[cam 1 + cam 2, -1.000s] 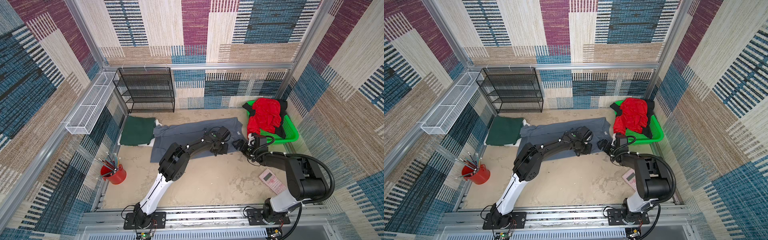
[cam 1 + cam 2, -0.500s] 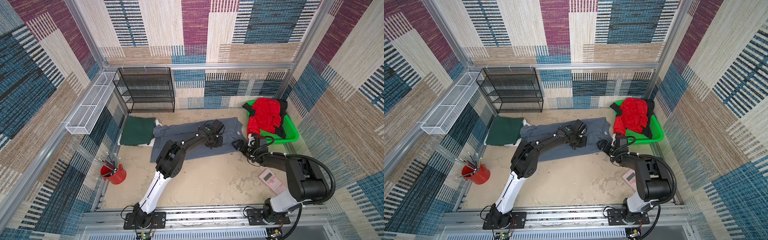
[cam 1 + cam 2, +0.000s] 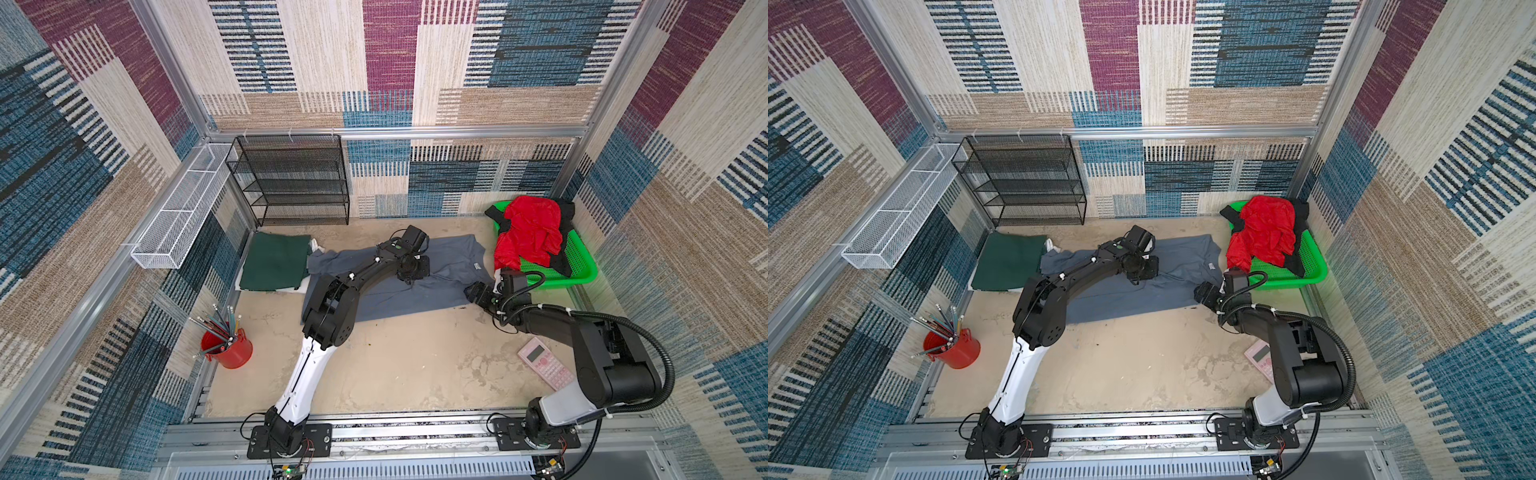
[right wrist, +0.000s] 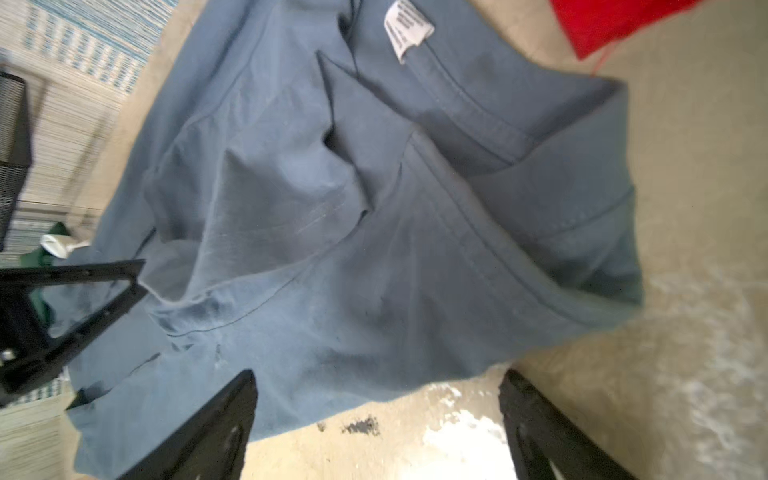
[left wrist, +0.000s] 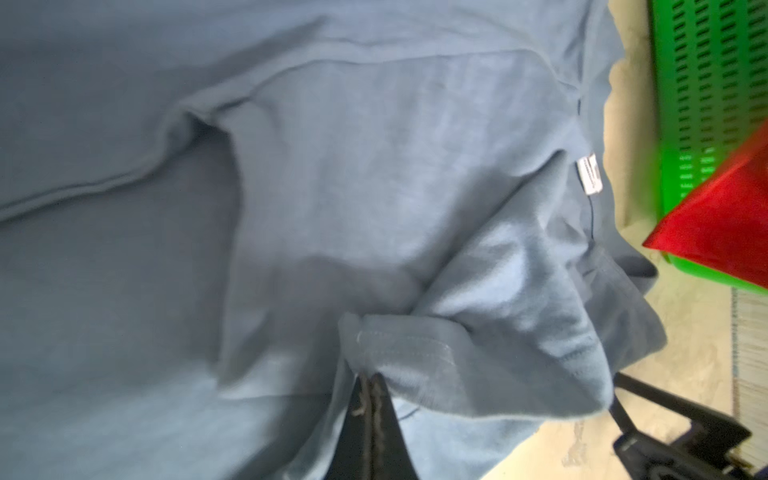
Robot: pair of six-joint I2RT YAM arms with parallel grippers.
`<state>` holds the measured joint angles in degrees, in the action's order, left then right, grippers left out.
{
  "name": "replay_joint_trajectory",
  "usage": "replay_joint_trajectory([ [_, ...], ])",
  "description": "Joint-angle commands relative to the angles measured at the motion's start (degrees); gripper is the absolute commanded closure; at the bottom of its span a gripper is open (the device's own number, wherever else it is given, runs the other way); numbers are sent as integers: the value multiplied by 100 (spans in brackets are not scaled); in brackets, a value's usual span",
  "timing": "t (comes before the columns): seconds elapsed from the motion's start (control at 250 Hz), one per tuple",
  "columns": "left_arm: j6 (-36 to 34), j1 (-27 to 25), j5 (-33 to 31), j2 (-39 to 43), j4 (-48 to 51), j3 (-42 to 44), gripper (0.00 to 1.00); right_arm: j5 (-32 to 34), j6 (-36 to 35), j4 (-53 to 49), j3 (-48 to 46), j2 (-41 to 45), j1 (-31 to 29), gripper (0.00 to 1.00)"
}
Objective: Fold and stack the t-shirts
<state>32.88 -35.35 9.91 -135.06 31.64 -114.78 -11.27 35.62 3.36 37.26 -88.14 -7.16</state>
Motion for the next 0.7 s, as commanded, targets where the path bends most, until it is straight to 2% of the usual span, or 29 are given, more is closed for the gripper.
replay_joint_trajectory([
  [0.0,86,131,319,-35,-358,-31,100,863,-164,-1349,316,55,-229,8],
  [0.124,113,243,435,-111,-448,-122,100,1297,-387,-1804,817,-2,-530,9],
  [0.3,131,301,606,-243,-480,-273,100,1429,-772,-2118,1448,-232,-842,22],
  [0.352,139,310,636,-248,-496,-277,100,1308,-937,-2082,1579,-297,-932,26],
  [0.548,220,371,715,-146,-658,-125,100,672,-1313,-1892,2014,-799,-1168,54],
  [0.696,246,389,746,-73,-789,-47,100,214,-1374,-1739,2283,-1352,-1242,58],
])
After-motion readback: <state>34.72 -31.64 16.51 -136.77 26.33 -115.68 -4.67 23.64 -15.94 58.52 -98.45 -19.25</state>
